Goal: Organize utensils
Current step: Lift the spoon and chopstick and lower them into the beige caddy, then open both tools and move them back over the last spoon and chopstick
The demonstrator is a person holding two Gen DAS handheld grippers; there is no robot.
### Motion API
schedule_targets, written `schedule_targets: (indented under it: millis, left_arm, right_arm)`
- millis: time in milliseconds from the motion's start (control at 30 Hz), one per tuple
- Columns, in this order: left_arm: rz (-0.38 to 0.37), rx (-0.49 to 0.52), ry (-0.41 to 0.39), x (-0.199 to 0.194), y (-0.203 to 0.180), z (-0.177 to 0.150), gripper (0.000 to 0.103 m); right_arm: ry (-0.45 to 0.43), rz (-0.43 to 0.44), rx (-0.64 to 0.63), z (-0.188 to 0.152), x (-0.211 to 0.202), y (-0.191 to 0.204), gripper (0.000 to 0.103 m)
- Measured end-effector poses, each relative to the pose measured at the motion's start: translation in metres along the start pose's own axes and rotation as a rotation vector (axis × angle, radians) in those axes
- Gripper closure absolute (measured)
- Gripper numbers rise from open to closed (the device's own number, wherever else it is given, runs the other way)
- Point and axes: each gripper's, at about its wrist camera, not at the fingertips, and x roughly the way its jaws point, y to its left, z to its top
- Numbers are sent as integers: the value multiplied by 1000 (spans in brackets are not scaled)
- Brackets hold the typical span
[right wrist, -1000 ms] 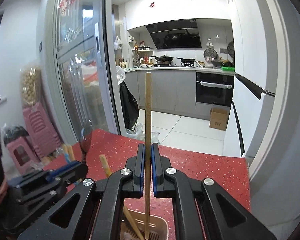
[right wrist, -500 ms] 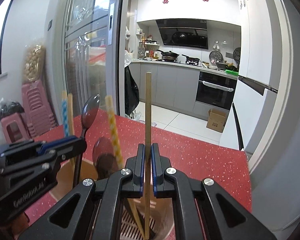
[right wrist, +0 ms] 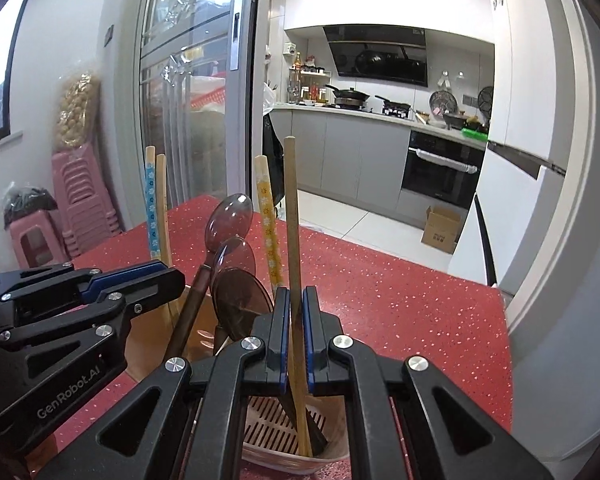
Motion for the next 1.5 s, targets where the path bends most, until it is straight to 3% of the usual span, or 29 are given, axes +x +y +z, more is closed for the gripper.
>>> schedule_targets:
  millis: [133,200,233,667,967,1300,1333,1367,1400,1500]
  left_arm:
    - [2,2,-3,-4,0,0,64]
    - [6,-6,-7,-7,1,1,64]
    - [8,-11,-10,-9,2,1,64]
    - [8,-45,-10,-49,16,-8,63]
    - [33,-123,236,-73,53,-91,63]
    - [20,-172,374,-103,58,-163,63]
    - [19,-163,379,-104,54,-168,60]
    - [19,-156,383,-105,53,-170,27]
    - [21,-155,386,-107,52,-174,2]
    - [27,-155,347,-119,47,-182,0]
  right_arm:
    - [30,24,22,1,3,-5,93]
    - [47,39,33,1,4,-7,75]
    - [49,42,39,1,3,-8,71]
    - [34,63,173,2,-41,-22,60]
    - [130,98,269,-37,-71,-13,53]
    - [394,83,397,-119,-79,7,52]
    - [414,78,398,-126,-80,10,52]
    - [438,71,397,-135,-81,14,52]
    - [458,66,399,-142,-82,18,52]
    - [509,58,408,-158,-84,27,52]
